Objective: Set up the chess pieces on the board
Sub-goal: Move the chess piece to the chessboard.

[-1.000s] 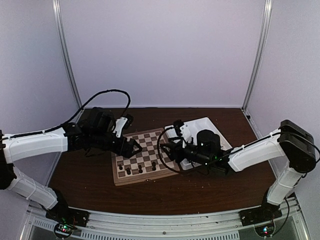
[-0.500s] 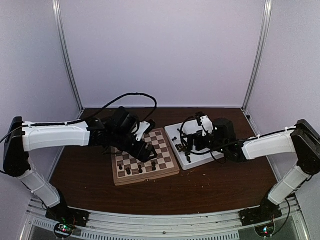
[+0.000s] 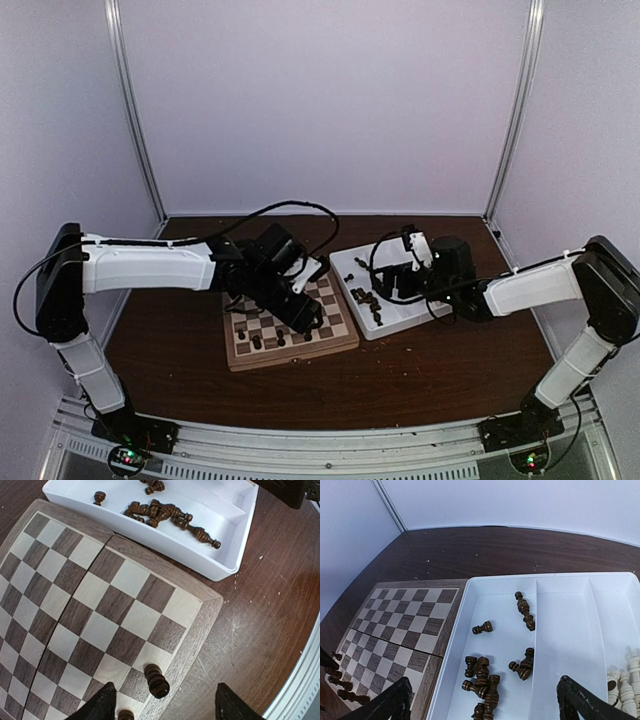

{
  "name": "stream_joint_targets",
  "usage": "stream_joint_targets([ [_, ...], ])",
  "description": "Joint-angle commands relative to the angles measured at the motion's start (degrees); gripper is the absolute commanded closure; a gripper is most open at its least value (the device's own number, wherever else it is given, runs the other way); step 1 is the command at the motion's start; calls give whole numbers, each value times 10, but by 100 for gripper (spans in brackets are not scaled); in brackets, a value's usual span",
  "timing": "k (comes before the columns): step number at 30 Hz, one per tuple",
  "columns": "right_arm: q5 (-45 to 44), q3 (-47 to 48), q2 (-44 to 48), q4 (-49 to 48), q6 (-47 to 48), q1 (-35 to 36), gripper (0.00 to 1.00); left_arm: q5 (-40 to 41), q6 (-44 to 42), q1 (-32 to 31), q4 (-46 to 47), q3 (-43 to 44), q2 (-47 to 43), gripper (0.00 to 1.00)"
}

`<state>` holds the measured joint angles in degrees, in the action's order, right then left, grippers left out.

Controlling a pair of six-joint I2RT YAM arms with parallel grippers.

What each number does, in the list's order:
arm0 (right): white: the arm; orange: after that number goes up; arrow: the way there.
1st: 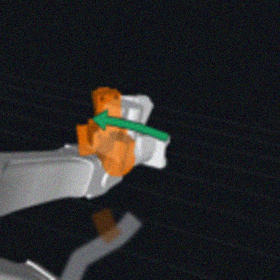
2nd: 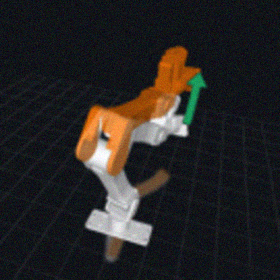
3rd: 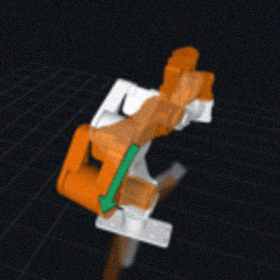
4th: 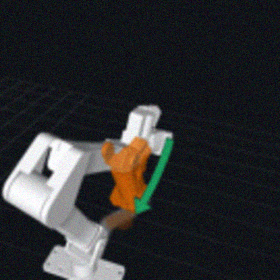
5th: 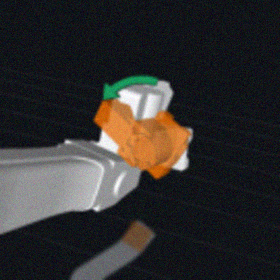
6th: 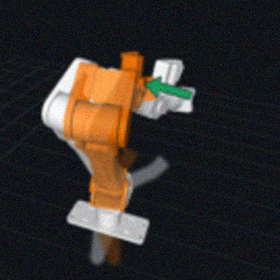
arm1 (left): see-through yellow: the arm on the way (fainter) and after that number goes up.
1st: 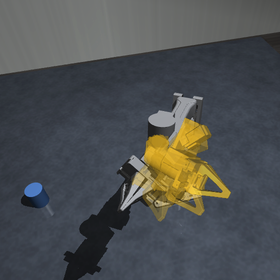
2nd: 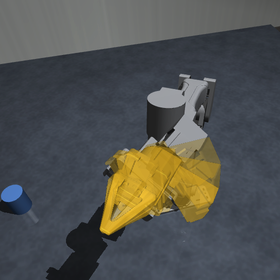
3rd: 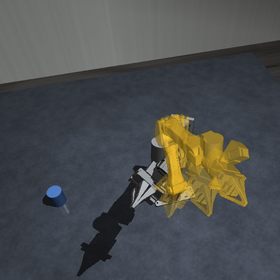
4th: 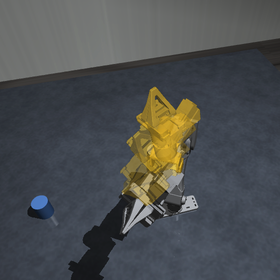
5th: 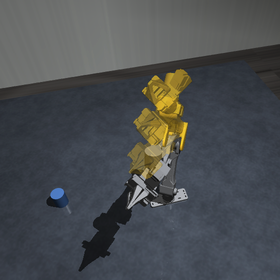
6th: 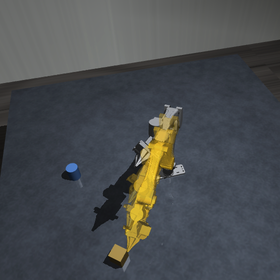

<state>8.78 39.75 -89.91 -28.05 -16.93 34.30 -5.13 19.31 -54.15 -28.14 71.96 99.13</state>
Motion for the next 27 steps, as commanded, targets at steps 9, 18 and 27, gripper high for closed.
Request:
stream_joint_targets([
  [9,27,-4,-27,-39,-14,-3,0,4,0,-6,-31,33,34,50],
  [18,30,-1,-23,-32,-9,-4,0,7,3,-12,-35,39,50,56],
  [27,29,-1,-19,-27,-7,-4,0,23,7,-16,-45,46,61,68],
])
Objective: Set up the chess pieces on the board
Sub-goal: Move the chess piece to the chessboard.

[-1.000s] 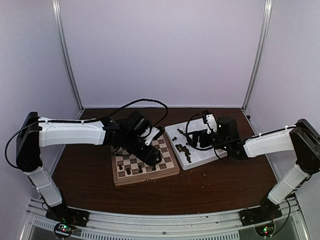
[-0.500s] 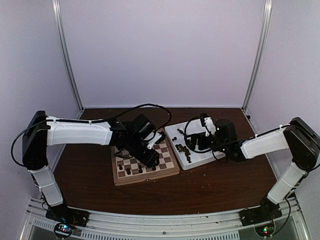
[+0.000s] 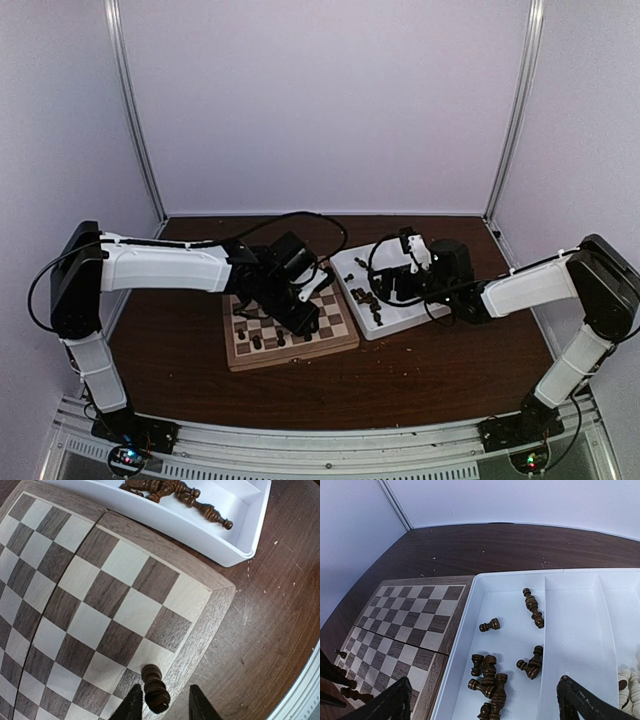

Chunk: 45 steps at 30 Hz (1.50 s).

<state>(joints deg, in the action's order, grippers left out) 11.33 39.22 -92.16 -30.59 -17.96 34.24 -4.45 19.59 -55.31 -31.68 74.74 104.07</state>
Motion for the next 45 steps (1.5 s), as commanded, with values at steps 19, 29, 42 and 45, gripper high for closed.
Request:
stream_joint_targets([
  [19,4,4,6,2,4,-3,0,64,17,-5,-33,11,-5,87],
  [29,7,5,3,2,4,-4,0,66,29,-6,-36,-18,-27,86],
  [42,7,6,4,2,4,-4,0,65,33,-6,-36,-32,-38,83],
  [45,8,6,4,4,5,-4,0,66,34,-5,-36,-31,-37,73],
])
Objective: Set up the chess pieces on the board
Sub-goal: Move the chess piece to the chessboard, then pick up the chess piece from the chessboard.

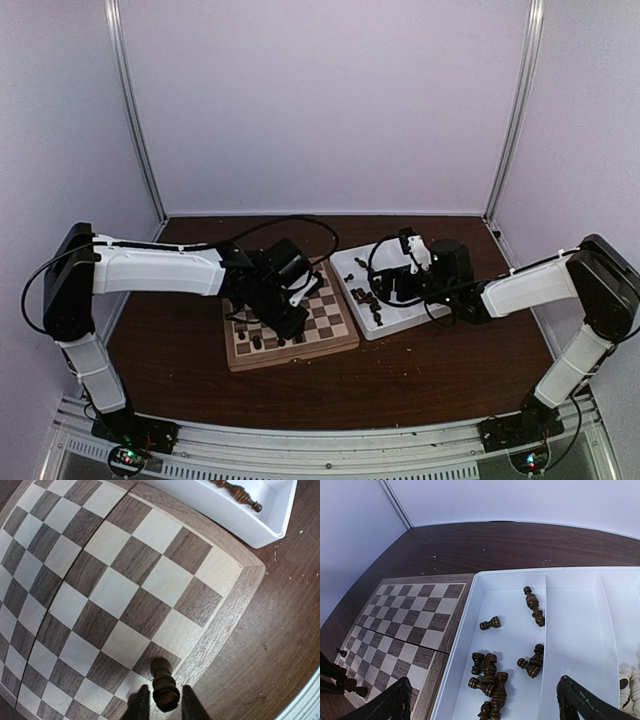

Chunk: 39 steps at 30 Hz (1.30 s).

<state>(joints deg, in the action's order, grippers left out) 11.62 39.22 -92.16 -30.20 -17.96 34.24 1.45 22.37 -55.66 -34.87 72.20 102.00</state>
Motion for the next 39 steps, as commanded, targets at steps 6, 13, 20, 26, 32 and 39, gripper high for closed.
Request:
stream_joint_targets([
  [6,5,6,2,-2,5,-4,0,7,7,-2,-4,0,-24,54],
  [13,8,7,1,-2,4,-4,0,17,10,-2,-10,-20,-62,47],
  [20,10,8,-1,-3,3,-4,0,28,24,-2,-12,-55,-90,47],
  [26,11,9,-2,-3,3,-4,0,50,29,-2,-28,-67,-99,52],
  [32,11,8,-2,-3,3,-4,0,60,29,-1,-22,-70,-88,56],
  [39,7,7,2,0,6,-4,0,64,33,1,-7,-65,-70,72],
])
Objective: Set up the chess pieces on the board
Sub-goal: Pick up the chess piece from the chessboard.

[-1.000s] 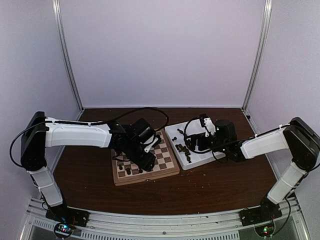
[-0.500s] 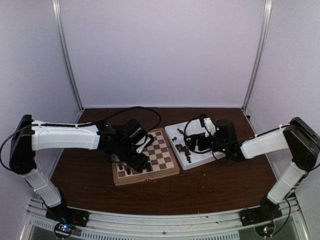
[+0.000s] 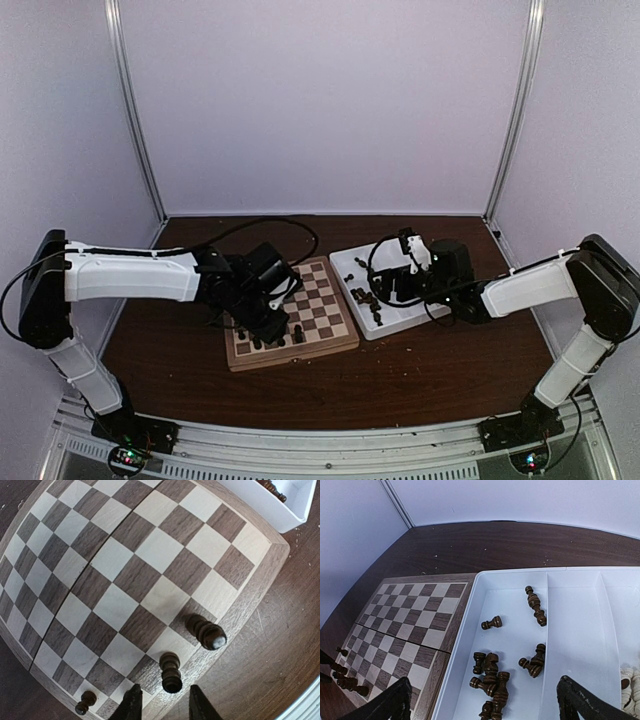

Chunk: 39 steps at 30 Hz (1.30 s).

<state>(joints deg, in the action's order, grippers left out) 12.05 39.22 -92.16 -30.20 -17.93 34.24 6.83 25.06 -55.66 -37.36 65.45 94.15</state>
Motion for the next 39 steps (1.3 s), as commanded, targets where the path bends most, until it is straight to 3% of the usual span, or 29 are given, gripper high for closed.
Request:
stream_joint_targets([
  [1,2,7,2,0,7,-4,0,10,5,1,18,4,10,74],
  [12,0,8,0,3,8,-4,0,1,2,1,24,9,20,76],
  [23,-4,9,0,6,10,-5,0,5,-2,4,24,18,27,88],
  [39,-3,9,0,7,10,-7,0,11,-42,54,31,88,63,90],
])
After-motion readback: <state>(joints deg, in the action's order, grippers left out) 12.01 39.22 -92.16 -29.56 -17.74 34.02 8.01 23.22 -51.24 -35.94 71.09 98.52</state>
